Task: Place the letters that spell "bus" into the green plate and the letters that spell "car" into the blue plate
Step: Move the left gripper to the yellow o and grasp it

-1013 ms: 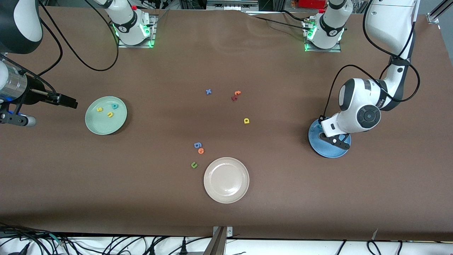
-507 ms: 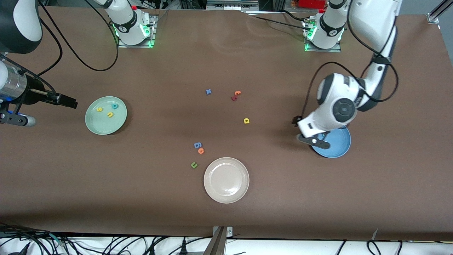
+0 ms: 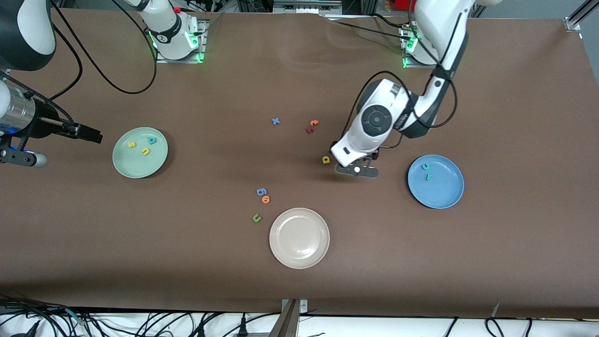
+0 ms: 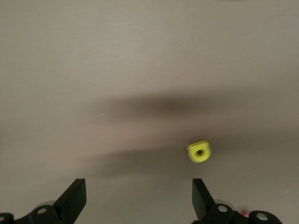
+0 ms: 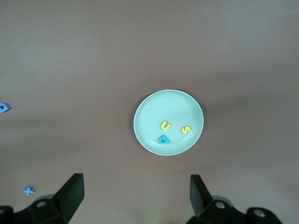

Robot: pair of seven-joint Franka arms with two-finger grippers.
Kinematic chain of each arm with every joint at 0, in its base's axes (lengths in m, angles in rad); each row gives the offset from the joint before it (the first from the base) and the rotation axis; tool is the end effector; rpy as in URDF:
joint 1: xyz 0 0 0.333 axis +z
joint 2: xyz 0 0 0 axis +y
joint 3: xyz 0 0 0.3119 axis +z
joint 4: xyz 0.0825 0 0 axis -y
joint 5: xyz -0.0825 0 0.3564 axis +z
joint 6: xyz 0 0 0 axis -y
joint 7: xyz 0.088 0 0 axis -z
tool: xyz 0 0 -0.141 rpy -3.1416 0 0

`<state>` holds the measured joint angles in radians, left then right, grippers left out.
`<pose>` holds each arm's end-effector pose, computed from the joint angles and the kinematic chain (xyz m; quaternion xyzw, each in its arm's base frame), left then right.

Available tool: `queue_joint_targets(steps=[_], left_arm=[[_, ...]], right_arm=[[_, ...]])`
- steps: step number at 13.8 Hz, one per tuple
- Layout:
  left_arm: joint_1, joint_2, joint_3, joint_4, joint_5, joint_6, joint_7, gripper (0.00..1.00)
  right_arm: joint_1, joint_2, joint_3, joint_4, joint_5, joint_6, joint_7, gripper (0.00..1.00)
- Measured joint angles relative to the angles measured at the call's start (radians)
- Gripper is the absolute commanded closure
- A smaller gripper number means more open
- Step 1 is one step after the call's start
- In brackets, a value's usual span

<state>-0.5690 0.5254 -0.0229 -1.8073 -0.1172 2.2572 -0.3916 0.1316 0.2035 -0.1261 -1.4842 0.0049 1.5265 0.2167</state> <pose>0.5115 -0.3505 0.2283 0.9963 -0.0598 -0.0567 0.0259 0.5713 0.0098 0.5097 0.9912 -0.1049 -0.0781 0.0191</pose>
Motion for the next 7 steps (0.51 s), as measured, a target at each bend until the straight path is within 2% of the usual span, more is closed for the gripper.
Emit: queue_joint_targets(steps=[4, 7], left_arm=[[-0.051, 0.084, -0.003, 0.010, -0.009, 0.142, -0.134, 0.00], [-0.054, 0.114, -0.002, 0.016, -0.010, 0.175, -0.176, 0.00]], right_arm=[[0.000, 0.000, 0.000, 0.000, 0.000, 0.000, 0.000, 0.00], [-0.001, 0.000, -0.001, 0.000, 0.000, 0.000, 0.000, 0.00]])
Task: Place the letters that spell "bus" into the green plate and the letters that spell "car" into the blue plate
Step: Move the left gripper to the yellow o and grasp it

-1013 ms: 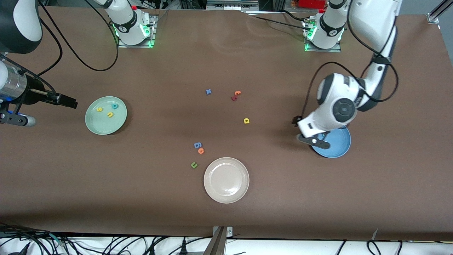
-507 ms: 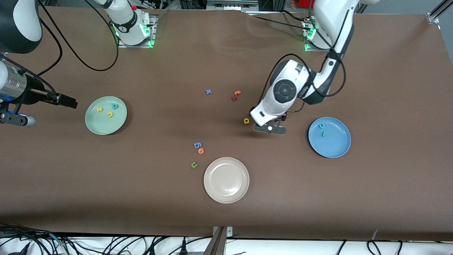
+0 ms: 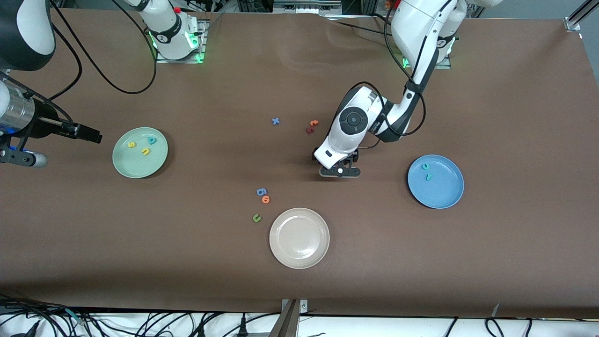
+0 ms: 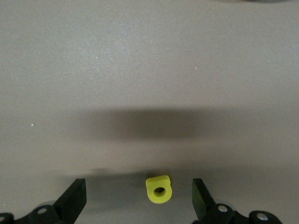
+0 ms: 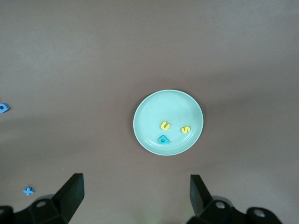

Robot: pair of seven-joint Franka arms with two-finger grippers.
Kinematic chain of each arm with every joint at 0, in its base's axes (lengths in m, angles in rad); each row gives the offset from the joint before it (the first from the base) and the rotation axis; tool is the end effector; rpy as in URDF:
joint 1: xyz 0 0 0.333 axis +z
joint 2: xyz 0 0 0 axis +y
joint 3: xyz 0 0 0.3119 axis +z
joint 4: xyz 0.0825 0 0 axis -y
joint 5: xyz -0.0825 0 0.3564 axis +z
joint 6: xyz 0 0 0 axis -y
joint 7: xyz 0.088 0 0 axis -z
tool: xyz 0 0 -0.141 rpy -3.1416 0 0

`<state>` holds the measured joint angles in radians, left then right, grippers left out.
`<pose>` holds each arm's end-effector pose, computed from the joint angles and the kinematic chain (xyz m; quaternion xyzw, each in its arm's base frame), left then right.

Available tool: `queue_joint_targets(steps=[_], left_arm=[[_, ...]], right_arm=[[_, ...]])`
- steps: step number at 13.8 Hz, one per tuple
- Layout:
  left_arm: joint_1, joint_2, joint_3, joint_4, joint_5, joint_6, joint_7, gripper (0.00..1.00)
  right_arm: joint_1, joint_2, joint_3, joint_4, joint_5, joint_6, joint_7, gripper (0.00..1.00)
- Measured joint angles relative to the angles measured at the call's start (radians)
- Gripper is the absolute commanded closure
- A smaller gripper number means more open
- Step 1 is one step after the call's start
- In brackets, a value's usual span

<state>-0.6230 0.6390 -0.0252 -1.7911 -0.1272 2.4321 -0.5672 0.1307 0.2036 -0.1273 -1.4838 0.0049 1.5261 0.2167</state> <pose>0.5055 -0.3858 0.1776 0.9987 0.0102 -0.0273 0.0407 0.5713 0.0087 0.5098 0.9911 -0.1059 -0.0781 0.0191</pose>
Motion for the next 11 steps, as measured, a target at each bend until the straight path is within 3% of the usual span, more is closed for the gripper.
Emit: queue_joint_targets(steps=[4, 8, 11], left_arm=[[-0.026, 0.025, -0.001, 0.002, 0.000, 0.019, -0.045, 0.06], [-0.043, 0.037, -0.001, 0.003, 0.000, 0.021, -0.073, 0.29], [-0.045, 0.038, -0.001, 0.003, 0.000, 0.021, -0.077, 0.39]], right_arm=[[0.000, 0.001, 0.000, 0.000, 0.000, -0.001, 0.000, 0.00], [0.000, 0.001, 0.000, 0.000, 0.000, -0.001, 0.000, 0.00], [0.000, 0.001, -0.001, 0.000, 0.000, -0.001, 0.000, 0.00]])
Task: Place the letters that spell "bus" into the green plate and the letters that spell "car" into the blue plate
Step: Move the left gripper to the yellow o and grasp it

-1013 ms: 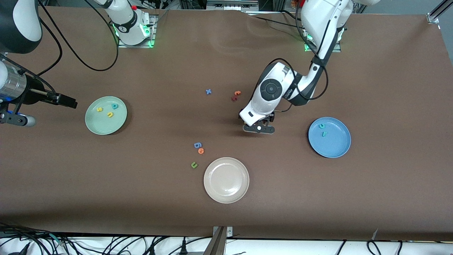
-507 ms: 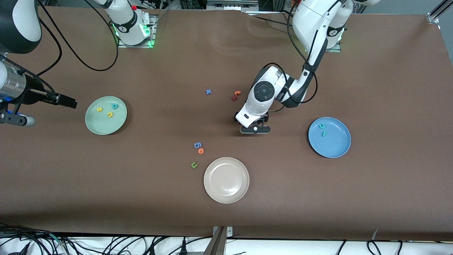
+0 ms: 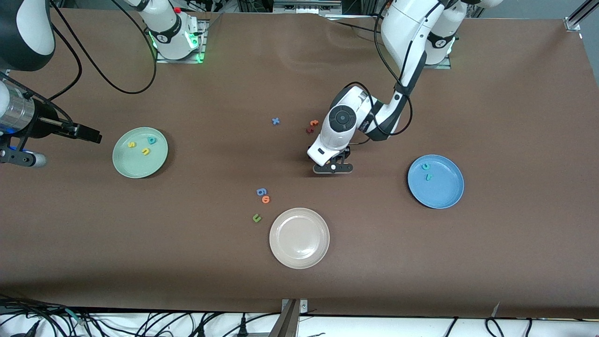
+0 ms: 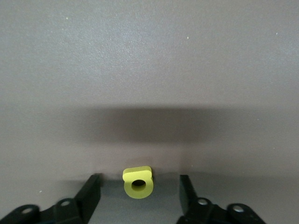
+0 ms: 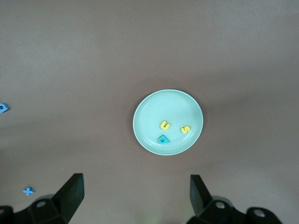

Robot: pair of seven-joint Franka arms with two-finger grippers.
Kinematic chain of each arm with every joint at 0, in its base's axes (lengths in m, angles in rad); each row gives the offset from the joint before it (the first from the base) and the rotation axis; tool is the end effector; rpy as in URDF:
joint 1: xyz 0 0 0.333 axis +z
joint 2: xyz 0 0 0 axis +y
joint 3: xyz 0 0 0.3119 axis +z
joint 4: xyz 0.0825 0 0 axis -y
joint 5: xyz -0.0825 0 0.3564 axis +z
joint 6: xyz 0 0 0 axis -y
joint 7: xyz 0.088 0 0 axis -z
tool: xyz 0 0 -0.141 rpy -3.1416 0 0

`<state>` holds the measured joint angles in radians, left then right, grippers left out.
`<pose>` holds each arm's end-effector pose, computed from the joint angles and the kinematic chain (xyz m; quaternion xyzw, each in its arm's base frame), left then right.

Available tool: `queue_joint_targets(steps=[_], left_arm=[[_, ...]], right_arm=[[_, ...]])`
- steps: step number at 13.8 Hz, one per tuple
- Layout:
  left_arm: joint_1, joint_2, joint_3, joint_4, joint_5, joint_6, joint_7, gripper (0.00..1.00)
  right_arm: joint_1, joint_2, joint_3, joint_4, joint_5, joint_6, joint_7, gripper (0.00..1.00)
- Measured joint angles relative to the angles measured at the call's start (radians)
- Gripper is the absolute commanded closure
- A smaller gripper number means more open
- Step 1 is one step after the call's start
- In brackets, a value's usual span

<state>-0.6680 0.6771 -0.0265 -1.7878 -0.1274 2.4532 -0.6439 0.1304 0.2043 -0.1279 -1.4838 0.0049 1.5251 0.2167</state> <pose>0.4857 -0.4071 0.1565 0.9984 0.0270 -0.0348 0.0343 0.5713 0.0082 0.5093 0.9910 -0.1064 -0.0789 0.0193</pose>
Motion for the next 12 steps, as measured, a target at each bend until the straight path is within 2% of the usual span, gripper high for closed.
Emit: queue_joint_targets(steps=[8, 11, 12], left_arm=[[0.000, 0.000, 0.001, 0.003, 0.000, 0.001, -0.001, 0.63], [0.000, 0.000, 0.002, 0.004, 0.000, 0.001, -0.001, 0.66], [0.000, 0.000, 0.002, 0.004, 0.000, 0.000, -0.001, 0.71]], right_arm=[[0.000, 0.000, 0.000, 0.000, 0.000, 0.000, 0.000, 0.00], [0.000, 0.000, 0.000, 0.000, 0.000, 0.000, 0.000, 0.00], [-0.001, 0.000, 0.000, 0.000, 0.000, 0.000, 0.000, 0.00]])
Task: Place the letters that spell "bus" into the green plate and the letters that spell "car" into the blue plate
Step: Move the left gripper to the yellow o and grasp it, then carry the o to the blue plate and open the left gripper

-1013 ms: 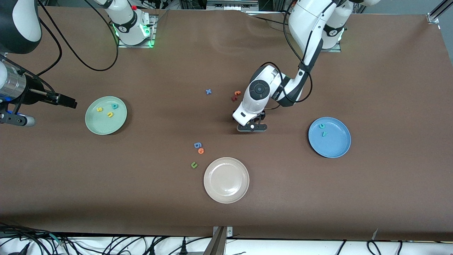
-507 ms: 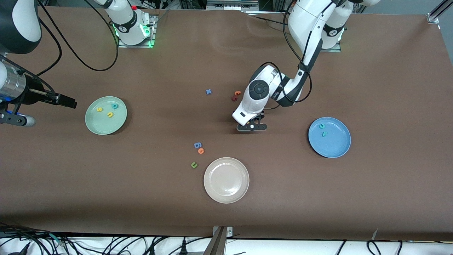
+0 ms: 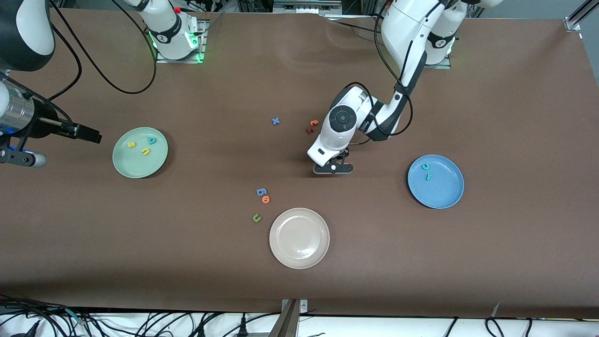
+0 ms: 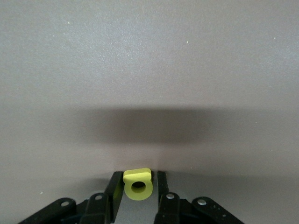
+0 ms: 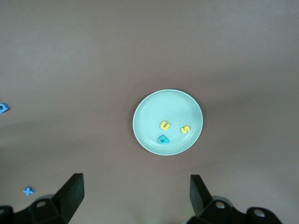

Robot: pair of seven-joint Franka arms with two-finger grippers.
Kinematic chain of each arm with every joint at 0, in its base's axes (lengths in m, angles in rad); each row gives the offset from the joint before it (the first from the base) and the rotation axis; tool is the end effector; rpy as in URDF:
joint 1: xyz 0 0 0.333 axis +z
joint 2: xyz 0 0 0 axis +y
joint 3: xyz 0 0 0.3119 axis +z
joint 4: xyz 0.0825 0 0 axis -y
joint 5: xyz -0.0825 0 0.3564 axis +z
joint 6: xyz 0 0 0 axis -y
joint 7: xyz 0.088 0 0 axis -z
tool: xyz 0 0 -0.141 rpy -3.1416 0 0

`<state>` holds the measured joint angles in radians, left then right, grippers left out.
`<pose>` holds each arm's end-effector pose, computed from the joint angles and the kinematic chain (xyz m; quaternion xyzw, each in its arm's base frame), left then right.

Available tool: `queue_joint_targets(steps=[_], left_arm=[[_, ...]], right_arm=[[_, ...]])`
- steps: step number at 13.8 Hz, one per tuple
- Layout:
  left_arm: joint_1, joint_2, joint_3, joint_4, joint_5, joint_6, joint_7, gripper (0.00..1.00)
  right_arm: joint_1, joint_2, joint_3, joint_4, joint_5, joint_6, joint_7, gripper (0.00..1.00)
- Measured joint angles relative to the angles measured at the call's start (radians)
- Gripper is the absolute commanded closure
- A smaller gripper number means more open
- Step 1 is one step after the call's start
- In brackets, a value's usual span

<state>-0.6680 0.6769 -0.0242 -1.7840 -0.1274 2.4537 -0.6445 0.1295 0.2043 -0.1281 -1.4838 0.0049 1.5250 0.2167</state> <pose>0.4878 -0.4070 0.1580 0.9985 0.0282 -0.0326 0.0352 0.5713 0.0076 0.5093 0.9909 -0.1069 -0.0790 0.0193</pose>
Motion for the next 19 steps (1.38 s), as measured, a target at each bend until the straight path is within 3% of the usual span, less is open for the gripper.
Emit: queue_joint_targets(steps=[2, 10, 14, 19], left_arm=[[0.000, 0.000, 0.001, 0.000, 0.000, 0.000, 0.000, 0.78], [0.003, -0.001, 0.010, 0.007, 0.000, -0.019, 0.000, 0.87], [0.066, -0.029, 0.032, 0.075, 0.000, -0.221, 0.077, 0.87], [0.259, -0.077, 0.037, 0.086, 0.035, -0.417, 0.343, 0.87]], right_arm=[[0.000, 0.000, 0.000, 0.000, 0.000, 0.000, 0.000, 0.00], [-0.001, 0.000, 0.000, 0.000, 0.000, 0.000, 0.000, 0.00], [-0.001, 0.000, 0.000, 0.000, 0.000, 0.000, 0.000, 0.00], [-0.001, 0.000, 0.000, 0.000, 0.000, 0.000, 0.000, 0.00]])
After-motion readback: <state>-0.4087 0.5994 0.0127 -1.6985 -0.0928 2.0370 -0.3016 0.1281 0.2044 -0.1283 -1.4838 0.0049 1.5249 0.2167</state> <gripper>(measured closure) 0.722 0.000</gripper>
